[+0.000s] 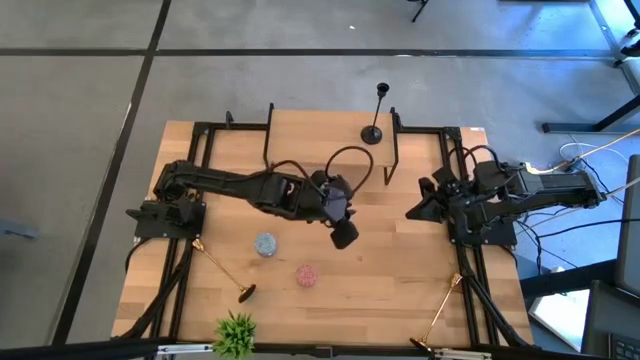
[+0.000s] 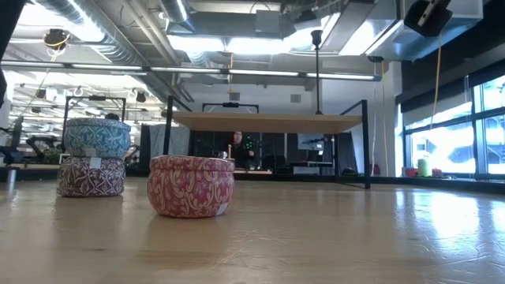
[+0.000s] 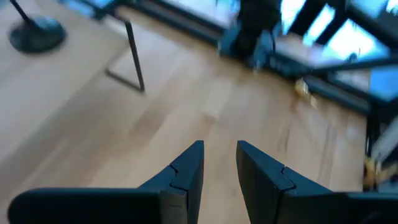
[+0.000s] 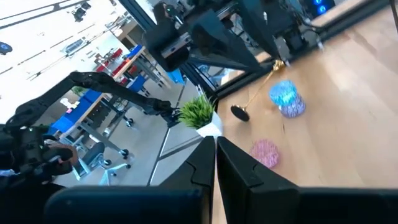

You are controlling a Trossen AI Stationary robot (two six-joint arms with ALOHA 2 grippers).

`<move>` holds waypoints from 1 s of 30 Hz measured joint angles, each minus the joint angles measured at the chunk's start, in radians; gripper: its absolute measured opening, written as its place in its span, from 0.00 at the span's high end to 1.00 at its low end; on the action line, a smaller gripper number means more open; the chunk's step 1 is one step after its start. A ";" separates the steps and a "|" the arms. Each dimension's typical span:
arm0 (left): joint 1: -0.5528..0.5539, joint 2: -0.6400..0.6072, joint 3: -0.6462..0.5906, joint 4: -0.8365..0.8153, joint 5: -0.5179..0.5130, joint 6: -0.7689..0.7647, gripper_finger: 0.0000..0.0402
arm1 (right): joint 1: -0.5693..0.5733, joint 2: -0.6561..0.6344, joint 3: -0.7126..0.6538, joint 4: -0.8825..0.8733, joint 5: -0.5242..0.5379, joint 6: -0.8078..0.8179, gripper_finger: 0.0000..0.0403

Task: Pick & Place candle stick holders
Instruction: Put the blue scented candle on the shelf

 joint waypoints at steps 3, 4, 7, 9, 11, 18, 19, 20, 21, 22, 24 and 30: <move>-0.021 0.000 0.000 -0.092 0.025 -0.022 0.78 | 0.000 0.000 0.000 -0.012 0.000 0.007 0.96; -0.029 0.000 0.000 -0.124 0.026 -0.030 0.78 | 0.000 0.001 0.000 -0.010 0.003 0.007 0.96; -0.054 0.001 0.000 -0.211 -0.001 -0.050 0.78 | 0.000 0.008 0.000 -0.009 0.017 0.007 0.96; -0.069 0.001 0.000 -0.265 -0.039 -0.073 0.78 | 0.000 0.018 0.000 -0.008 0.028 0.007 0.96; -0.084 0.001 -0.007 -0.304 -0.078 -0.105 0.78 | 0.000 0.029 0.000 -0.009 0.035 0.007 0.96; -0.116 0.000 -0.102 -0.305 -0.026 -0.225 0.78 | 0.000 0.084 0.000 -0.003 0.038 0.007 0.96; -0.118 0.000 -0.122 -0.306 -0.011 -0.243 0.78 | 0.000 0.093 0.000 0.002 0.037 0.007 0.96; -0.123 -0.002 -0.144 -0.306 -0.003 -0.260 0.79 | 0.000 0.102 0.000 0.011 0.037 0.007 0.96; -0.127 -0.012 -0.169 -0.299 -0.002 -0.283 0.80 | 0.000 0.111 0.000 0.017 0.037 0.007 0.96; -0.130 -0.029 -0.198 -0.288 -0.002 -0.310 0.80 | 0.000 0.120 0.000 0.025 0.038 0.007 0.96; -0.136 -0.080 -0.270 -0.256 -0.012 -0.370 0.82 | 0.000 0.134 0.000 0.043 0.037 0.007 0.96; -0.164 -0.306 -0.589 -0.048 -0.046 -0.561 0.86 | 0.000 0.157 0.000 0.063 0.037 0.007 0.96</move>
